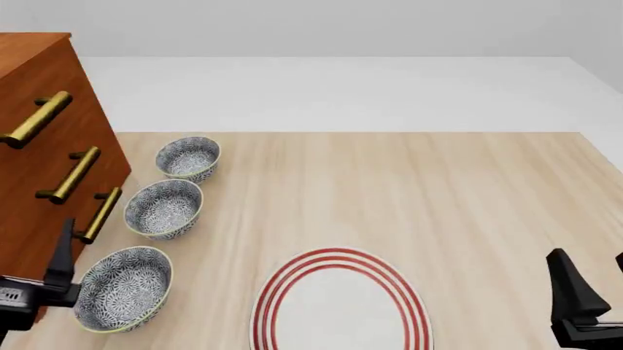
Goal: Open the top drawer of the cabinet.
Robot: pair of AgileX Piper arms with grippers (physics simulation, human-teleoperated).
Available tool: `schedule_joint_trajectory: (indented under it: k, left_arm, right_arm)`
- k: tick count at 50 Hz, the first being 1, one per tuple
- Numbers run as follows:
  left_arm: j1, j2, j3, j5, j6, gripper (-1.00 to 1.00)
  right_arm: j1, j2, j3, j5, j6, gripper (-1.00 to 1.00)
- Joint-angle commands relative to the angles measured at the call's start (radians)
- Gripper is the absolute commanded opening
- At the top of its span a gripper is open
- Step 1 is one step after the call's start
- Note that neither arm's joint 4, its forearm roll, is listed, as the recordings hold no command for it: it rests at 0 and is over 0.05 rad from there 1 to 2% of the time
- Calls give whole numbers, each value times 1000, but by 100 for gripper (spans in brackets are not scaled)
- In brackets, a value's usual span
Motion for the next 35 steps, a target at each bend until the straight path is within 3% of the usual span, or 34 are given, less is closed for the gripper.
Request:
schedule_joint_trajectory:
  k: [1,7,17,35]
  left_arm:
    - [4,101,1,-119,122,100]
    - [25,202,1,-203,159,100]
    - [2,226,1,-250,262,100]
    - [60,391,1,-411,341,100]
  right_arm:
    - [0,0,0,0,0,100]
    - [0,0,0,0,0,100]
    - [0,0,0,0,0,100]
    - [0,0,0,0,0,100]
